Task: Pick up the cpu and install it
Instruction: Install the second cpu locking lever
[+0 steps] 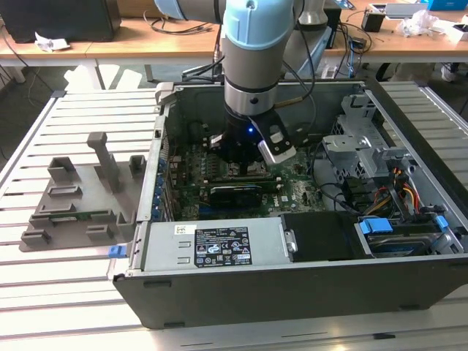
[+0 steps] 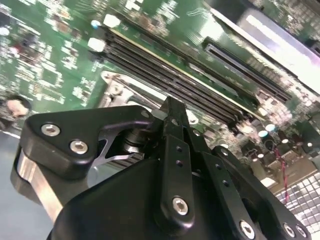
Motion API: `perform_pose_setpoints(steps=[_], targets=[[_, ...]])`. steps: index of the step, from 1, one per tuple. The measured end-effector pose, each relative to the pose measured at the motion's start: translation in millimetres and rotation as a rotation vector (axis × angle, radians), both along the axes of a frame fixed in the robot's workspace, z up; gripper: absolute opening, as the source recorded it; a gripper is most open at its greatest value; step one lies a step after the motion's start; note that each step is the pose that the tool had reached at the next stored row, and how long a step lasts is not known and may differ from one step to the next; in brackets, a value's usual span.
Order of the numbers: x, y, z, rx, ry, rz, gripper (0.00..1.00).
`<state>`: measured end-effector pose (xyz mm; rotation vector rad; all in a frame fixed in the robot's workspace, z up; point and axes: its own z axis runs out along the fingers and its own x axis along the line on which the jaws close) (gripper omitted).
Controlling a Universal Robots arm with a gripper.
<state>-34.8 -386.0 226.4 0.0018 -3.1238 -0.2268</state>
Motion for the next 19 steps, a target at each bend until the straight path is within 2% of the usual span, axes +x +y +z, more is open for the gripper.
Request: perform_pose_setpoints(steps=[6,10,15,19], targets=[[-5.4,-0.3,-12.4,0.0037,0.0001,0.000,0.11],[-14.3,-1.0,-13.6,0.0393,0.0000,0.003,0.11],[-23.4,-5.3,-16.6,0.0491,0.0003,0.013,0.11],[-29.7,-7.8,-18.5,0.0668,0.0004,0.024,0.11]])
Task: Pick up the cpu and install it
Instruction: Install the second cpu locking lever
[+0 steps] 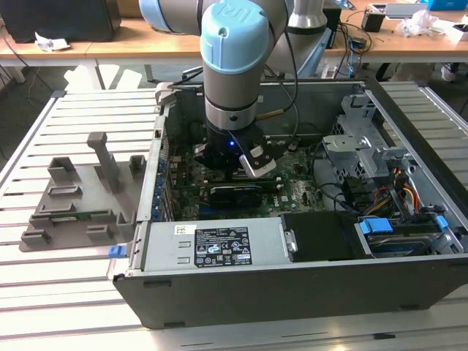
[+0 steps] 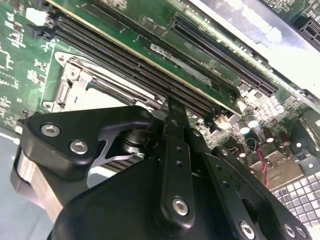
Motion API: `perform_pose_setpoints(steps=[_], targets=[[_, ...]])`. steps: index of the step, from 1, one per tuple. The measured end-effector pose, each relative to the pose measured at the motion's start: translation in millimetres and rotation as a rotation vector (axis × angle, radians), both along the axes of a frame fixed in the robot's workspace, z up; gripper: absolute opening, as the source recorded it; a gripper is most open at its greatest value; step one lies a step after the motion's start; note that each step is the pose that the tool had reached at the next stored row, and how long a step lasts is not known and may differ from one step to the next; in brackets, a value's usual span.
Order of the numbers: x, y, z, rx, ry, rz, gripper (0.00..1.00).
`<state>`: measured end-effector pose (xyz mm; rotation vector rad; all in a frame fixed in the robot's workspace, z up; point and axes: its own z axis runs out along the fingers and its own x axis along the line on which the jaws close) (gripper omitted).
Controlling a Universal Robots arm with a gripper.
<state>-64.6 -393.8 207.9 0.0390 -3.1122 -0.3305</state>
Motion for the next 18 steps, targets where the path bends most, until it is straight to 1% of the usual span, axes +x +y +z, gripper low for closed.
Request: perform_pose_setpoints(steps=[1,5,6,8,10,14,18], targets=[[-1.0,-0.4,-1.2,0.0017,-0.0001,0.004,0.11],[-2.6,-0.3,-4.1,0.0019,0.0000,0.026,0.11],[-3.2,0.7,-5.0,0.0016,0.0002,0.034,0.11],[-3.6,5.9,-5.8,0.0016,0.0001,0.043,0.11],[-3.8,9.1,-6.7,0.0016,0.0001,0.048,0.11],[-3.8,13.7,-9.5,0.0018,0.0001,0.060,0.11],[-3.7,16.6,-9.7,0.0018,0.0000,0.068,0.11]])
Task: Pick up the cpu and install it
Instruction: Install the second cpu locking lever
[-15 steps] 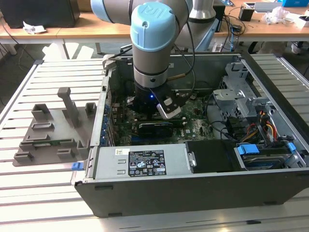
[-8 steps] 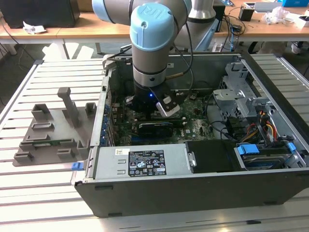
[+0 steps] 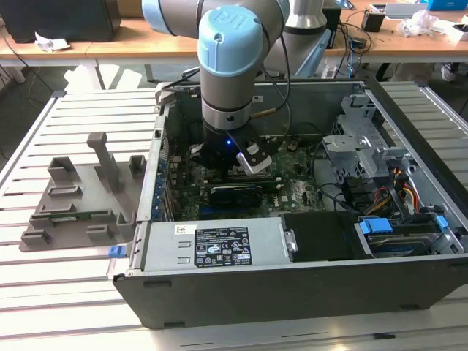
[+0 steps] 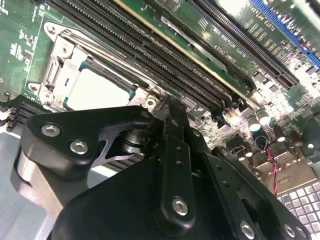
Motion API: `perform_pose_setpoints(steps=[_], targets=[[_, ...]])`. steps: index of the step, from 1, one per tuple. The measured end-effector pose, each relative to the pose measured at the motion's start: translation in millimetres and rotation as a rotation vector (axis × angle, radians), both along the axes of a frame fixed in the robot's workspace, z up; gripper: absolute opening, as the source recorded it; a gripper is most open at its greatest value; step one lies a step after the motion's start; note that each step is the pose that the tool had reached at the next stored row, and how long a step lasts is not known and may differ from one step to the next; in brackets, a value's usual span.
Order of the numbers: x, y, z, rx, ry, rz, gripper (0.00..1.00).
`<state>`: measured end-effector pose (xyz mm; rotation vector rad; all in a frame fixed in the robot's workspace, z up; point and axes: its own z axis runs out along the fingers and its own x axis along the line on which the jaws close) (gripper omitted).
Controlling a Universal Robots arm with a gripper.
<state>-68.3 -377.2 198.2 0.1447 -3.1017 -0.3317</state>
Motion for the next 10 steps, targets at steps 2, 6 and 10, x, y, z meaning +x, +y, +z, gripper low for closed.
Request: perform_pose_setpoints(steps=[2,6,10], targets=[[0.0,0.3,1.7,0.0000,0.0000,0.002,0.11],[2.6,1.4,4.8,-0.0001,0.0001,0.002,0.11],[4.4,2.3,18.7,0.0000,0.0000,0.002,0.11]])
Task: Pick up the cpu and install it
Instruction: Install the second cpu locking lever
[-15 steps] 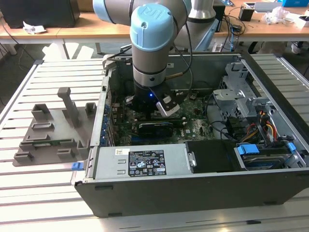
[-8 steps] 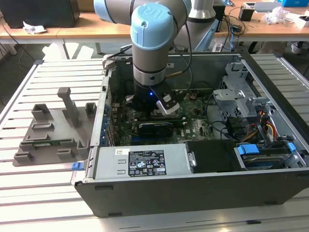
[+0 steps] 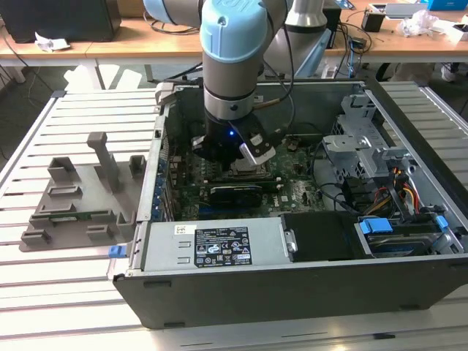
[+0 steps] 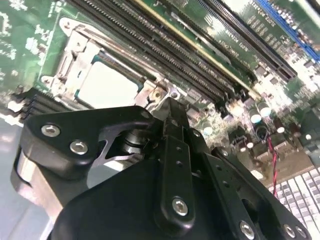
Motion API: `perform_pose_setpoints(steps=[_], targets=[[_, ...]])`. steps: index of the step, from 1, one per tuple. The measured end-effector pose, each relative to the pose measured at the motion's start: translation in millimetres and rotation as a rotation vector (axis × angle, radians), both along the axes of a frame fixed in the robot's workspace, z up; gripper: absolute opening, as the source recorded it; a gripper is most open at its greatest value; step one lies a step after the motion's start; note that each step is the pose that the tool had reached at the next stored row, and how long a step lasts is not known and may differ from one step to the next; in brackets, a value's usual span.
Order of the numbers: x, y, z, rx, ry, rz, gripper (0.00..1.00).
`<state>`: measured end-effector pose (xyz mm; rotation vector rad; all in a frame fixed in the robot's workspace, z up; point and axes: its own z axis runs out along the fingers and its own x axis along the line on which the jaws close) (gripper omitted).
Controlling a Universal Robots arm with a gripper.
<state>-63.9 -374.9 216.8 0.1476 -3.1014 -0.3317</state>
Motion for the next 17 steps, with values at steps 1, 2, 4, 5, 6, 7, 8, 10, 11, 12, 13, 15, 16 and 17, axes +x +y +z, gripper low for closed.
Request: perform_pose_setpoints(steps=[1,2,4,5,6,7,8,10,11,12,13,15,16,17], targets=[[0.1,0.1,5.3,-0.0001,0.0000,0.000,0.11],[0.4,0.3,9.9,0.0001,-0.0001,0.000,0.11],[0.8,0.4,20.6,-0.0001,0.0001,0.000,0.11],[1.1,0.6,27.3,-0.0001,0.0000,0.000,0.11],[1.3,0.7,31.4,-0.0002,-0.0001,0.000,0.11],[1.3,0.7,32.6,-0.0004,0.0000,0.000,0.11],[1.3,0.7,32.8,-0.0002,-0.0001,0.000,0.11],[1.3,0.7,33.0,-0.0005,0.0000,0.000,0.11],[1.3,0.7,32.9,-0.0004,0.0000,0.000,0.11],[1.4,0.7,33.1,-0.0038,0.0001,0.000,0.11],[1.5,0.7,33.1,-0.0096,0.0002,0.000,0.11],[6.6,4.9,33.0,-0.0521,0.0002,0.000,0.11],[9.1,7.0,32.9,-0.0660,0.0001,0.000,0.11],[11.0,8.6,32.9,-0.0761,0.0002,0.000,0.11]])
